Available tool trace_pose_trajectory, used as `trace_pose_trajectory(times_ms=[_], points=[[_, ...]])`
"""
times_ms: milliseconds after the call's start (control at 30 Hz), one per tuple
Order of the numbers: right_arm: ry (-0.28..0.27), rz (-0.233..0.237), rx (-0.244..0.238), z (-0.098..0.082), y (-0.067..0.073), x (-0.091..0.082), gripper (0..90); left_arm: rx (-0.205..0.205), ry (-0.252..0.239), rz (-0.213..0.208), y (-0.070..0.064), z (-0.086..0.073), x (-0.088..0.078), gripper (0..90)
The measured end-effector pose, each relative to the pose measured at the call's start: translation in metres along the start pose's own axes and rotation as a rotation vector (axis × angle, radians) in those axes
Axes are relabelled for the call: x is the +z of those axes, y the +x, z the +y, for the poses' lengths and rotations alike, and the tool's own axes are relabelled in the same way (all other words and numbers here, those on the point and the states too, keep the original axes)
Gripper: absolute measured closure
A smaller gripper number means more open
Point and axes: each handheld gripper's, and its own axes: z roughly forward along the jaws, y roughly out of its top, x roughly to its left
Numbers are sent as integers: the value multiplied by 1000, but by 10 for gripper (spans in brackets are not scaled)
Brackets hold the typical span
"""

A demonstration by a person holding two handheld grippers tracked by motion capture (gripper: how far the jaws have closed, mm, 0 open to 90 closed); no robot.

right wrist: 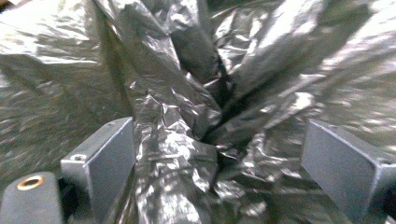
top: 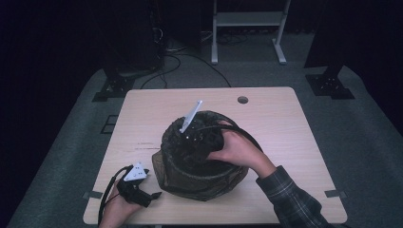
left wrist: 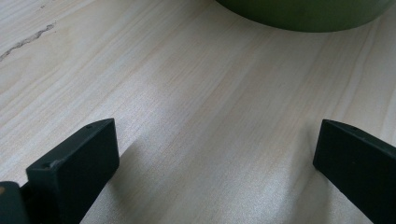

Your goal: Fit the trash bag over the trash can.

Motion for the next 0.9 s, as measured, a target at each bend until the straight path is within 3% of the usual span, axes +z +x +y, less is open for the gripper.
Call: trace_pose_trajectory(times_ms=[133, 433, 600, 900], points=[[-54, -8, 0, -7, -1, -16, 91, 0, 0, 0, 0, 0, 0, 0], [-191, -56, 47, -38, -2, -59, 91, 1, 1, 1, 0, 0, 0, 0], [-283, -80, 85, -62, -5, -80, 91, 0, 0, 1, 0, 0, 0, 0], [-368, -113, 163, -113, -8, -106, 92, 0, -1, 1, 0, 0, 0, 0]])
